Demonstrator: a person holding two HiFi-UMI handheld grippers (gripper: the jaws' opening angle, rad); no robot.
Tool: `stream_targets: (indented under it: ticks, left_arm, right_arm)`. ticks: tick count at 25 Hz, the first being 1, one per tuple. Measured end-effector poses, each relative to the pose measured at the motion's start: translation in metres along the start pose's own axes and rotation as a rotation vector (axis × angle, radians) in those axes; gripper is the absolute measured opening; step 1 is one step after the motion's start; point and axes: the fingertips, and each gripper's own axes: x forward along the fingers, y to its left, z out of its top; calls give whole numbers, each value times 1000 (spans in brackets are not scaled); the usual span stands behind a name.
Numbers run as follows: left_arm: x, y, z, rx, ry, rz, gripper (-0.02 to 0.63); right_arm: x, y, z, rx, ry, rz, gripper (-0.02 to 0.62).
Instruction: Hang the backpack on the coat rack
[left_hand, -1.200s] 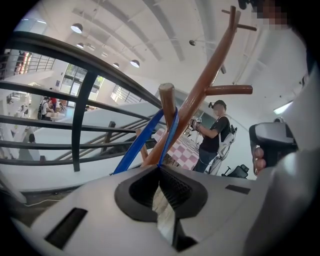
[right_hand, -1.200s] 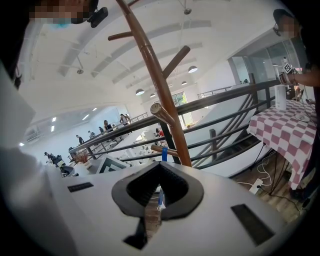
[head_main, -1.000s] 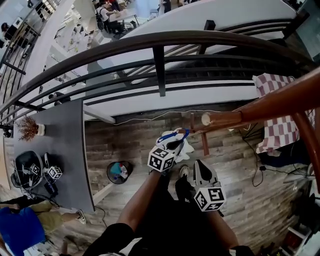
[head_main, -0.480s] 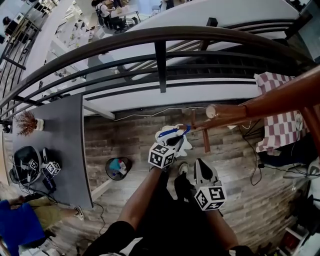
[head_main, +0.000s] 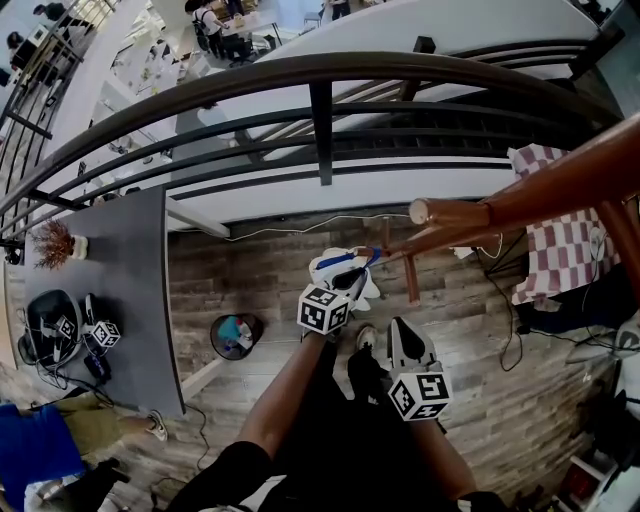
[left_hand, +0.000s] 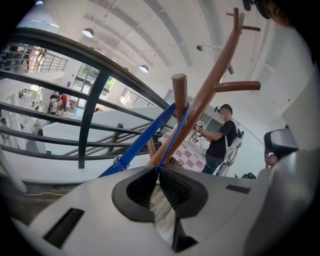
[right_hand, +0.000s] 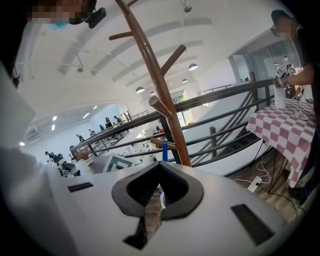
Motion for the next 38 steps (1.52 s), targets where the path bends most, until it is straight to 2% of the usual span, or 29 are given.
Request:
stream_targets:
  ticks: [11,15,22,29,33,38]
  left_arm:
    - [2,7,-1,-7,-13,32,42]
    - [3,10,0,-14,-26,47,82]
    - [-3,19,-18,-38,22,92,143]
    - [-13,29,-20,-56,8,170,143]
    - [-16,34,-23,-61,19,186,140]
    - [-22,39,-26,-60,26,214,90]
  right_arm:
    - [-5,-1,-8,-8,13,-8,14]
    - [-4,-2,-12,-10,20,-10,14]
    - [-4,-2,-15,-12,27,-9,14]
    - [-1,2,-15,-17,29,2,12]
    - [1,4,-16,-24,34,7,14]
    - [1,8,-16,-25,39,21,14]
